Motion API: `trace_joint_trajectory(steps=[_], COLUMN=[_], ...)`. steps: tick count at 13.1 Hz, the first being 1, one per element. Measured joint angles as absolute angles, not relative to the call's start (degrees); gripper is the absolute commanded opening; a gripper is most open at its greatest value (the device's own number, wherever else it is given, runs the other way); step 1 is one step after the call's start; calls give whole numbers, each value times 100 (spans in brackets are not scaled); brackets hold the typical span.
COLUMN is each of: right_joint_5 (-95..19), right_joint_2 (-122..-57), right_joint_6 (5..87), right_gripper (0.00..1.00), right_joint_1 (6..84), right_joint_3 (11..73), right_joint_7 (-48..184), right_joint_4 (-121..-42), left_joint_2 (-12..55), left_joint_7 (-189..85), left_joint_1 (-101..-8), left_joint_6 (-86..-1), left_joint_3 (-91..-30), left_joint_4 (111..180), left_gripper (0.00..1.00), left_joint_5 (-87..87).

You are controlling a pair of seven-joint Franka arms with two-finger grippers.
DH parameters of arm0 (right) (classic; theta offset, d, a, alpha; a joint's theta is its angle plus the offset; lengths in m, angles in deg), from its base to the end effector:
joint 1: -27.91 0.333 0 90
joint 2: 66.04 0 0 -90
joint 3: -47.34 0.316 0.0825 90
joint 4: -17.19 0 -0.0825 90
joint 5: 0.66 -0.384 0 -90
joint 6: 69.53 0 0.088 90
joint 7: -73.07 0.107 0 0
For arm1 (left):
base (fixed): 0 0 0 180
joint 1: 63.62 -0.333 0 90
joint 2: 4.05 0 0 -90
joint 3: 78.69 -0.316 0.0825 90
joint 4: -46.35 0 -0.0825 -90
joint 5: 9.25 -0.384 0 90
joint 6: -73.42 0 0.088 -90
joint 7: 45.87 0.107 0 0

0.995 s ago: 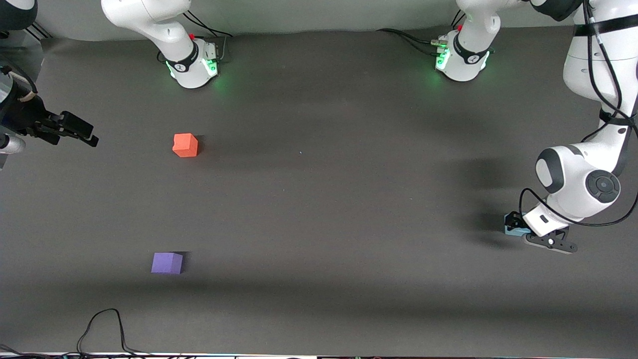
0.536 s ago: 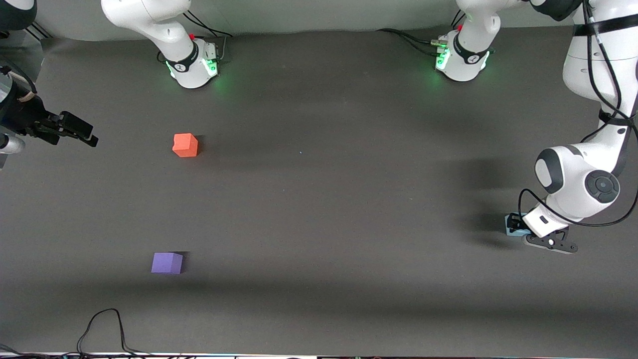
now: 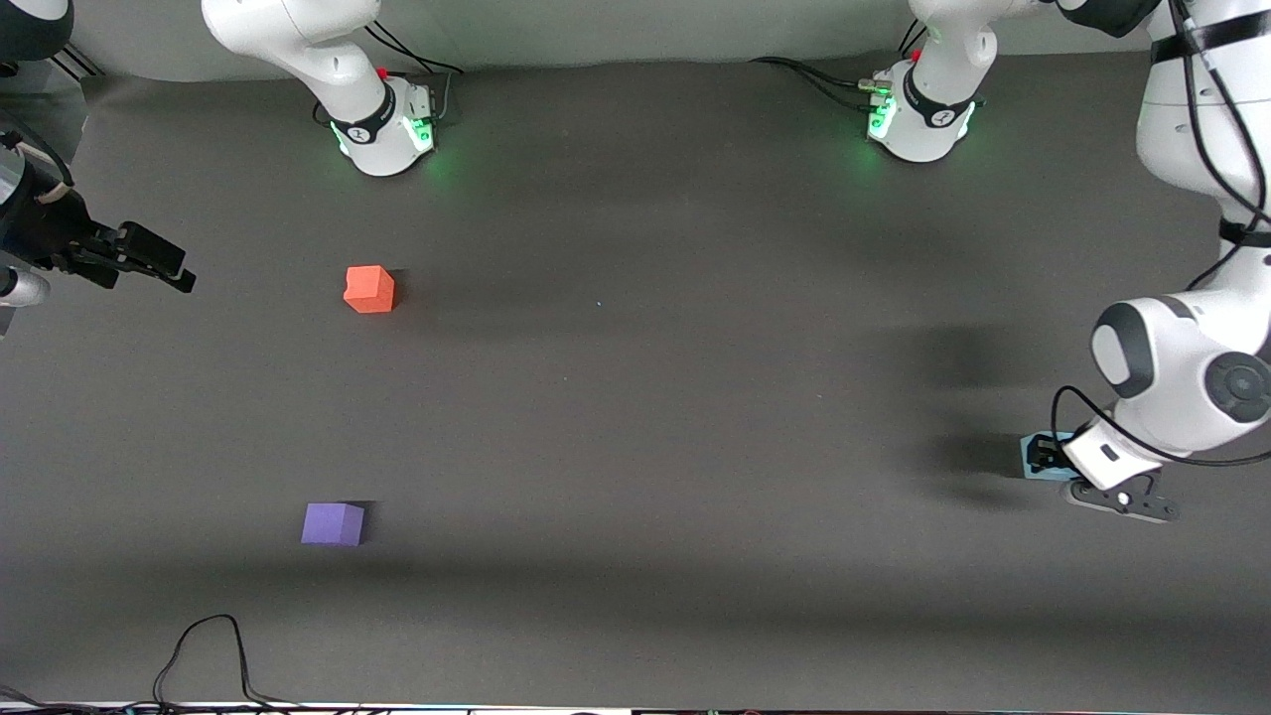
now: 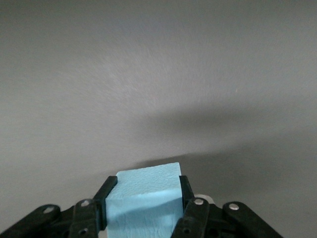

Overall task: Place blue block between orange and purple blocks
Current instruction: 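Lift and carry the blue cube with the left gripper toward the table middle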

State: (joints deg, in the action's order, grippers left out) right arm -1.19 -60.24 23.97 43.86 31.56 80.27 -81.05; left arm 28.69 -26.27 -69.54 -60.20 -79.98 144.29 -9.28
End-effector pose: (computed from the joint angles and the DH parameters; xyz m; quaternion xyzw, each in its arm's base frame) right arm 0.5284 -0.0045 0.6144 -0.9979 0.0610 -0.0061 0.0188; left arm 0.6735 0.0836 0.2642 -0.9936 0.1100 -0.0236 0.0120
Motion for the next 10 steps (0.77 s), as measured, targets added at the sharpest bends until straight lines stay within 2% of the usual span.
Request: trace_joint_trajectory(steps=[5, 7, 10], right_joint_5=[-119, -119, -119], right_joint_2=[-6026, -6026, -6035], right_joint_6=[2397, 2397, 2395], right_gripper=[100, 100, 100], right_joint_1=[4385, 4385, 4384], right_joint_3=[3150, 3140, 3070], right_joint_7=[8027, 8027, 8027], right_joint_4=[-8105, -8106, -8106], left_joint_2=[2723, 2724, 2759], left_joint_7=[-4099, -5049, -6976], left_joint_1=[-6319, -5707, -4473], left_joint_6=[-4033, -3631, -3497], left_joint_3=[-7876, -7841, -7806], left_joint_4=[13108, 12817, 12544], left_gripper=[55, 55, 55], left_joint_5=[-912, -898, -876])
